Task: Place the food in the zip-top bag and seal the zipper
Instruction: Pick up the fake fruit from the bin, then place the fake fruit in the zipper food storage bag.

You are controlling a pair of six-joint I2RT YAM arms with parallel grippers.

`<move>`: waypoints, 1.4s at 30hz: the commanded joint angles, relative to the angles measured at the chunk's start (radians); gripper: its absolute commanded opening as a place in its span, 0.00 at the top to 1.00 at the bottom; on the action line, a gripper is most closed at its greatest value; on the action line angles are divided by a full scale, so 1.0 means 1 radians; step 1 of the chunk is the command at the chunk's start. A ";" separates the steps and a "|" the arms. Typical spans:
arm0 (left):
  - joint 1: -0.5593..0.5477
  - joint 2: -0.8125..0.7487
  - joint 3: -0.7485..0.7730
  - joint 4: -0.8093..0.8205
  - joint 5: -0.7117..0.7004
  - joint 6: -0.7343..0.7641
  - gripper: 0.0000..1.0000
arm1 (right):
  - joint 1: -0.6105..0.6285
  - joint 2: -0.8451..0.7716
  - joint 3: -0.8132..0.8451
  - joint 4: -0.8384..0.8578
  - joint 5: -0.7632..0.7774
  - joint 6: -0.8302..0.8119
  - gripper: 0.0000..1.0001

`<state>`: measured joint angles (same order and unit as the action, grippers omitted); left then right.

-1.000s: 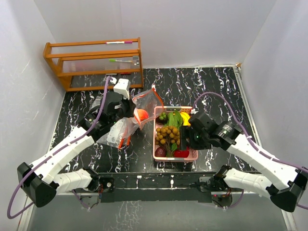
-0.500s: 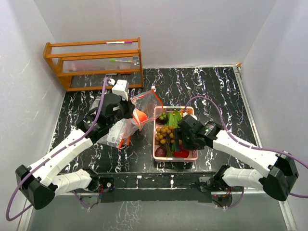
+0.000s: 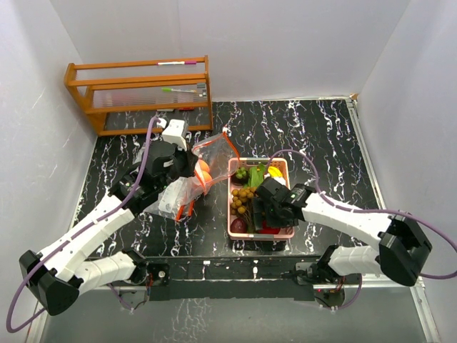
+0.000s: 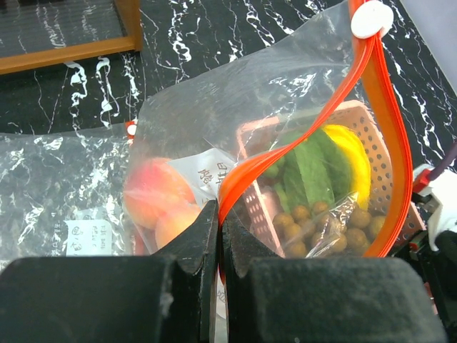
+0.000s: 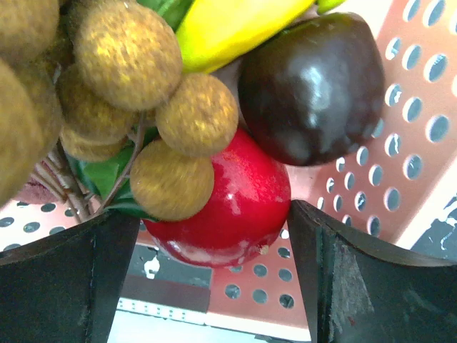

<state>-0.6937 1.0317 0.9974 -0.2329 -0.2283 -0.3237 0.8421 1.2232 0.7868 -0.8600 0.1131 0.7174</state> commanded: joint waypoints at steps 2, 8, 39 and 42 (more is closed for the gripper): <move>-0.001 -0.035 0.012 0.001 -0.015 0.011 1.00 | 0.015 0.073 -0.015 0.071 0.042 0.000 0.09; 0.000 -0.041 0.021 -0.008 -0.018 0.012 1.00 | 0.015 0.037 0.016 0.032 0.091 0.002 0.13; -0.001 -0.007 -0.024 0.034 0.097 0.000 1.00 | 0.017 0.077 0.763 -0.017 0.162 -0.212 0.41; -0.001 -0.015 -0.016 0.019 0.086 0.005 1.00 | 0.017 0.101 0.795 -0.057 0.182 -0.222 0.41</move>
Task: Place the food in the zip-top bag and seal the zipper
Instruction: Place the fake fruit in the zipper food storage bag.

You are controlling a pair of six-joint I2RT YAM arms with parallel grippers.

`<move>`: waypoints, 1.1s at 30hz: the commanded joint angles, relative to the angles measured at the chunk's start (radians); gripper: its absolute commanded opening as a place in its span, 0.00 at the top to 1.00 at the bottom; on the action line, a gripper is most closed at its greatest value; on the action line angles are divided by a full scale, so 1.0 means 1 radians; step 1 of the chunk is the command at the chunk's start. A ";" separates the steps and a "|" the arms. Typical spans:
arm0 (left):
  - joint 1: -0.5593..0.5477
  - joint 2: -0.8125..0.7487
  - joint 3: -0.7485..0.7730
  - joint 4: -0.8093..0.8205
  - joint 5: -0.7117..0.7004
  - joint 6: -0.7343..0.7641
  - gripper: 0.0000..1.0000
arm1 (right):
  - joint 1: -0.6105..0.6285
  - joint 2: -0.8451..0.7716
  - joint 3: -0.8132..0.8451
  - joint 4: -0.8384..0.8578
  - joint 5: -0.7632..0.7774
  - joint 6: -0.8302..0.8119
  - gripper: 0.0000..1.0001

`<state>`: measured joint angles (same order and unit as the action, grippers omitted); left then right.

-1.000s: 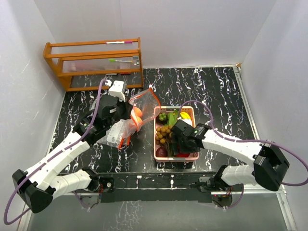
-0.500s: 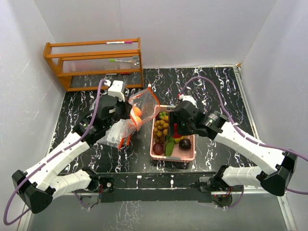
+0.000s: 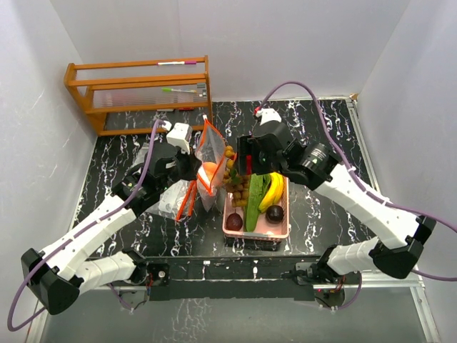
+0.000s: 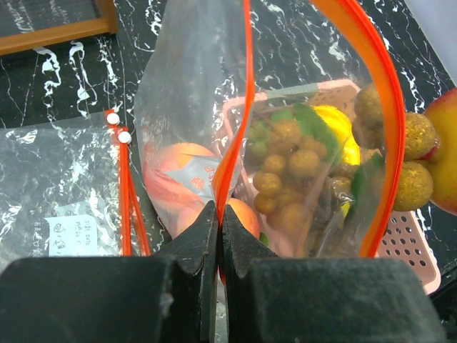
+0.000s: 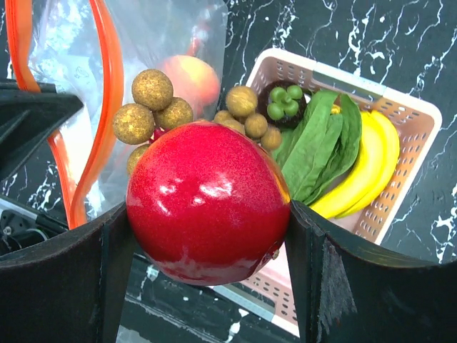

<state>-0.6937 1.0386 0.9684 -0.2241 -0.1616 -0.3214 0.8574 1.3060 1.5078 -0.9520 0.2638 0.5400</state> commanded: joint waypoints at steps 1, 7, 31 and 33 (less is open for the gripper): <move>0.000 -0.025 0.014 0.007 0.017 0.004 1.00 | 0.002 0.019 0.070 0.013 0.052 -0.042 0.41; 0.000 -0.019 0.012 0.003 0.013 0.013 1.00 | 0.001 -0.096 -0.166 -0.018 0.052 0.022 0.40; -0.001 -0.010 0.013 0.005 0.003 0.012 1.00 | 0.002 -0.175 -0.256 -0.141 0.323 0.082 0.37; -0.001 -0.010 0.010 0.005 0.008 0.011 1.00 | 0.001 -0.192 -0.224 -0.026 0.279 0.021 0.37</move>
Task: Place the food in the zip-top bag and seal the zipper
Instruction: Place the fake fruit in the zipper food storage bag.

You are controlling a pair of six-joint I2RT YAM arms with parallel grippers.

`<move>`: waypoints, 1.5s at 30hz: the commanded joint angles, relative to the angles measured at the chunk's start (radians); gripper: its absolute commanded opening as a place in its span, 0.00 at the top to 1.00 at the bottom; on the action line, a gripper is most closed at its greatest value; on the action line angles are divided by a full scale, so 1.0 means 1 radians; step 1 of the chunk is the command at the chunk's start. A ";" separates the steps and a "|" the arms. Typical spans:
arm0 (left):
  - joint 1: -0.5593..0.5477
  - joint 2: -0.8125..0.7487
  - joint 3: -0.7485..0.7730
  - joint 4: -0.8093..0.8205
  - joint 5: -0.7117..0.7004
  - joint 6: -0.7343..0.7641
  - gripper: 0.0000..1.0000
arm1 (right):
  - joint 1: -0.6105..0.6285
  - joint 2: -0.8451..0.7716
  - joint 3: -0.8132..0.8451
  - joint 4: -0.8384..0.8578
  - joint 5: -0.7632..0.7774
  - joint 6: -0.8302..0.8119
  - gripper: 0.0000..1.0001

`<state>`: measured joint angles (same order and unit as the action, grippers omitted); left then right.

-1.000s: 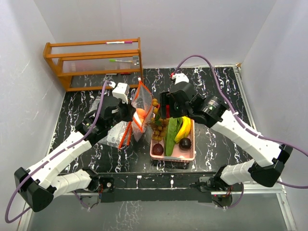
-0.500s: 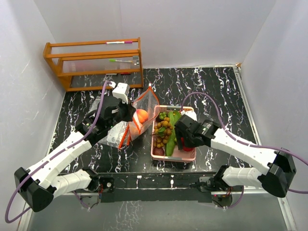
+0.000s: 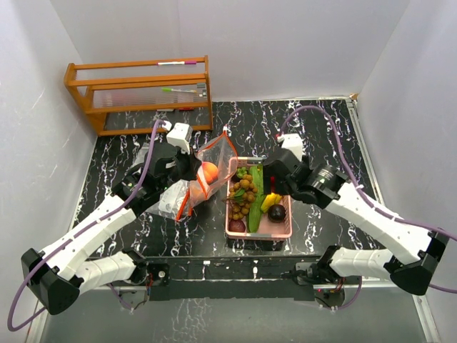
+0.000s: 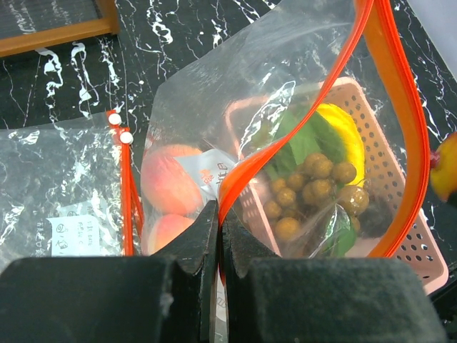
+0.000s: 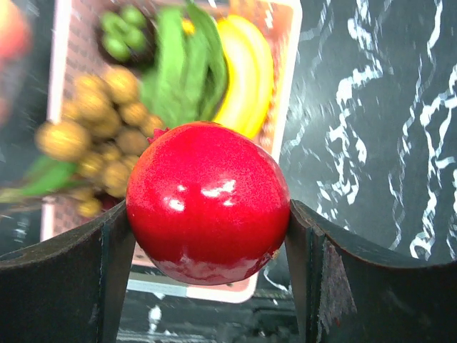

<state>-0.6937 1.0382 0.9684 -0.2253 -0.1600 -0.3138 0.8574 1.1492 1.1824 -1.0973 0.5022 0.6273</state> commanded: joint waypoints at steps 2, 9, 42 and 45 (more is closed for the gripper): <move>0.000 -0.006 0.008 0.006 0.010 0.002 1.00 | 0.001 -0.054 0.119 0.255 -0.030 -0.113 0.38; 0.000 0.004 0.007 0.023 0.033 -0.008 1.00 | 0.002 0.106 0.262 0.458 -0.233 -0.194 0.39; -0.001 0.128 0.048 0.075 0.058 -0.021 1.00 | 0.002 0.170 0.295 0.636 -0.440 -0.153 0.40; -0.001 0.115 0.047 0.092 0.092 -0.033 1.00 | 0.001 0.180 0.268 0.697 -0.477 -0.120 0.40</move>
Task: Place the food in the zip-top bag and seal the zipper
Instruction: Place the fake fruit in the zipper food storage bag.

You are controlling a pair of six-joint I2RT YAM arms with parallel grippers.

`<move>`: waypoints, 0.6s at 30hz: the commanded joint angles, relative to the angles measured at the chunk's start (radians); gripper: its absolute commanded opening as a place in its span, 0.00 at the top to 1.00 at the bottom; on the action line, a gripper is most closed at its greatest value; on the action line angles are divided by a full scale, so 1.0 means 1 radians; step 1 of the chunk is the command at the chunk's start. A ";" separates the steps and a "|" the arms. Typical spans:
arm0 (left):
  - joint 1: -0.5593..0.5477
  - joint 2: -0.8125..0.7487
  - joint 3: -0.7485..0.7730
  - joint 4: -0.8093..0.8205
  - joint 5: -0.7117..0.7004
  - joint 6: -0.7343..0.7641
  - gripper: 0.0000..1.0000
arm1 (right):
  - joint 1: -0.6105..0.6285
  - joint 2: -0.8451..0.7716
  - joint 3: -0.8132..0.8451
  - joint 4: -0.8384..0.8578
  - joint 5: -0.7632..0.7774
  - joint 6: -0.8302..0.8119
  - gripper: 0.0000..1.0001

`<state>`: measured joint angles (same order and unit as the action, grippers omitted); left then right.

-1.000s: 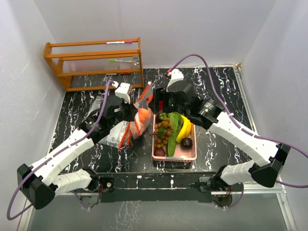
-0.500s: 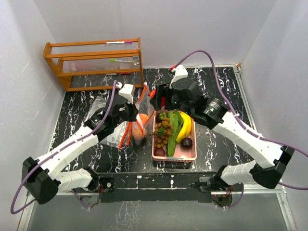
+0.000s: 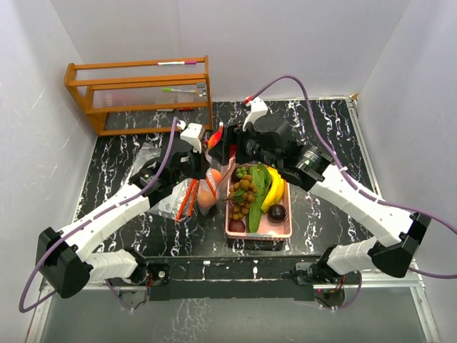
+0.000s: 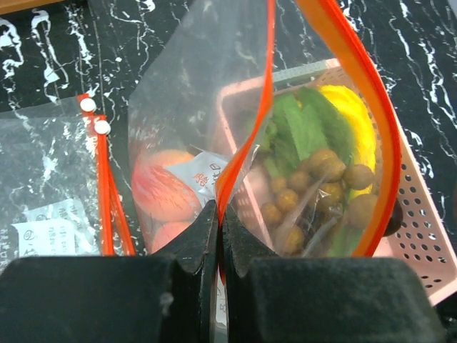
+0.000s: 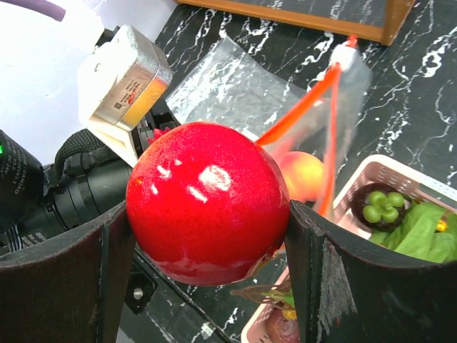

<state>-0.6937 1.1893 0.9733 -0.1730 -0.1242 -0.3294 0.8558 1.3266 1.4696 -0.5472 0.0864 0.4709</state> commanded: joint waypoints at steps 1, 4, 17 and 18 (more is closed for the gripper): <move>-0.001 -0.045 0.041 0.045 0.064 -0.022 1.00 | 0.003 0.005 -0.029 0.161 -0.067 0.048 0.40; 0.000 -0.090 0.030 0.067 0.067 -0.033 1.00 | 0.003 0.011 -0.073 0.186 -0.059 0.073 0.40; -0.001 -0.141 0.055 0.027 0.003 -0.021 1.00 | 0.004 0.006 -0.159 0.070 0.064 0.090 0.38; -0.001 -0.141 0.058 0.025 0.003 -0.023 1.00 | 0.004 0.011 -0.155 0.056 0.076 0.087 0.36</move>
<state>-0.6937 1.0740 0.9874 -0.1623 -0.1078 -0.3515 0.8558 1.3342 1.2930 -0.4519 0.0887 0.5591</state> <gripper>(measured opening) 0.009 0.747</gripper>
